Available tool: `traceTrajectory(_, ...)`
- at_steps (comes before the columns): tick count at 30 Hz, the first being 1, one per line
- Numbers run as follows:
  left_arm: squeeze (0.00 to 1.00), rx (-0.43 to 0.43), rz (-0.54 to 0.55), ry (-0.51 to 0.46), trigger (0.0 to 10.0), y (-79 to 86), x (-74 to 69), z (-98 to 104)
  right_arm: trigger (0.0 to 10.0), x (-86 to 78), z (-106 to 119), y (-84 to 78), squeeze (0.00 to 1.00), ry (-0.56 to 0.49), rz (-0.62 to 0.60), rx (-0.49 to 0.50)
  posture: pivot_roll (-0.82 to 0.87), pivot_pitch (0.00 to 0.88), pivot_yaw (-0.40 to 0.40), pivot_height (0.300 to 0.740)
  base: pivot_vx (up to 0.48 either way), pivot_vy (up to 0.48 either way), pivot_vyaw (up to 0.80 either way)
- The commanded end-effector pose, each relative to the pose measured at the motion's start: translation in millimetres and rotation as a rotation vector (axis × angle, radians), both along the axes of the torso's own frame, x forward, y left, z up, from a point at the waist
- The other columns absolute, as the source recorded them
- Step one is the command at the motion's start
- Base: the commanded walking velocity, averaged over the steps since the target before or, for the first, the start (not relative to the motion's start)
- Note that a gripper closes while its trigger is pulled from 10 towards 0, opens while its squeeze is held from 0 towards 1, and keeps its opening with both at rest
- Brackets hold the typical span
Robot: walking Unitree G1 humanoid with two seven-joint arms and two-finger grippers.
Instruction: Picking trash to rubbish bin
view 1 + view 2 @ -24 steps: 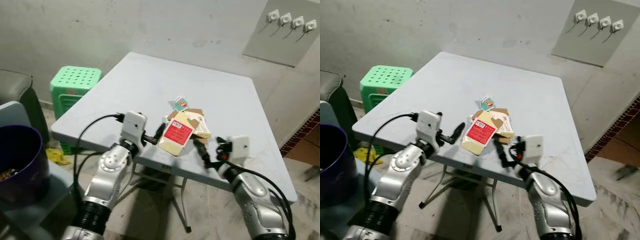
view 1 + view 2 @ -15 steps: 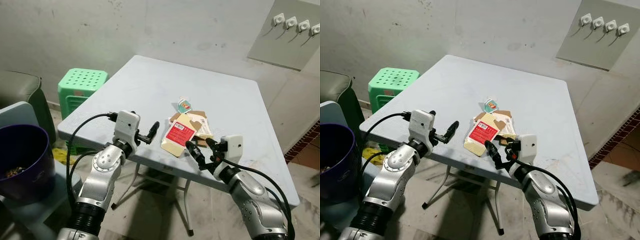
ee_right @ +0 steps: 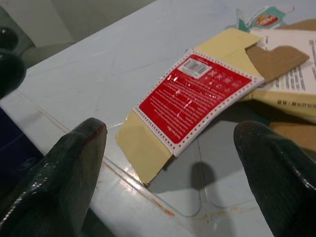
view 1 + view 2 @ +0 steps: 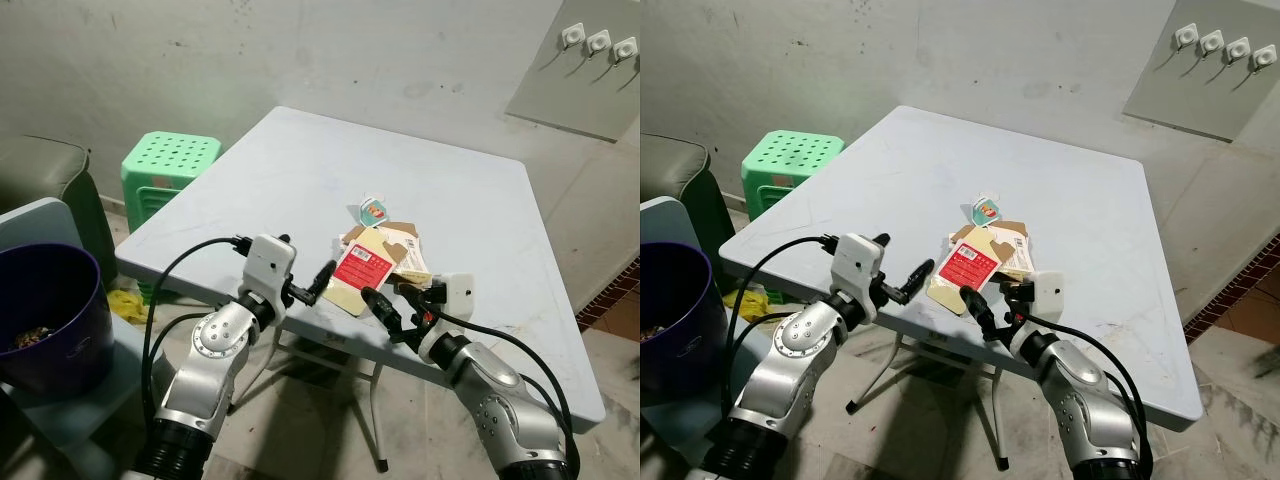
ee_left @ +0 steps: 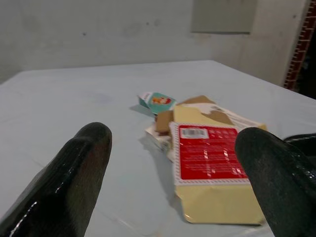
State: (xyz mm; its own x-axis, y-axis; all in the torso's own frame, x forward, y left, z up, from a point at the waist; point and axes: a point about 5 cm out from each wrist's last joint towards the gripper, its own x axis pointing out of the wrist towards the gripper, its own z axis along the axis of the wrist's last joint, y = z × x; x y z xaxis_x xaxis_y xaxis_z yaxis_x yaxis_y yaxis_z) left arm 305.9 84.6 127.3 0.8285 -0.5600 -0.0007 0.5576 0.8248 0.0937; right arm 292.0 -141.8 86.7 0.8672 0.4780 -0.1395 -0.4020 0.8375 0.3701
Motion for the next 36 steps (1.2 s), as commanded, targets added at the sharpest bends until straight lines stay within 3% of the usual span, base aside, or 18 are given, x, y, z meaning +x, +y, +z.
traceTrajectory(1,0.0,-0.002,-0.039,-0.009,10.0,-7.4,-3.0,4,10.0,3.7,1,-3.9,0.0,0.009,-0.017,0.023,-0.02,0.0,-0.114,0.74,0.0,0.0,0.0)
traceTrajectory(17,0.0,0.0,-0.035,-0.013,10.0,-5.0,-2.4,7,10.0,15.6,-6,5.2,0.0,0.121,-0.016,0.217,0.0,0.0,-0.117,0.74,0.0,0.0,0.0)
traceTrajectory(36,0.0,-0.003,-0.023,-0.023,10.0,-4.0,-3.2,9,10.0,32.9,-12,9.3,0.0,0.182,-0.007,0.312,0.02,0.0,-0.124,0.74,0.0,0.0,0.0)
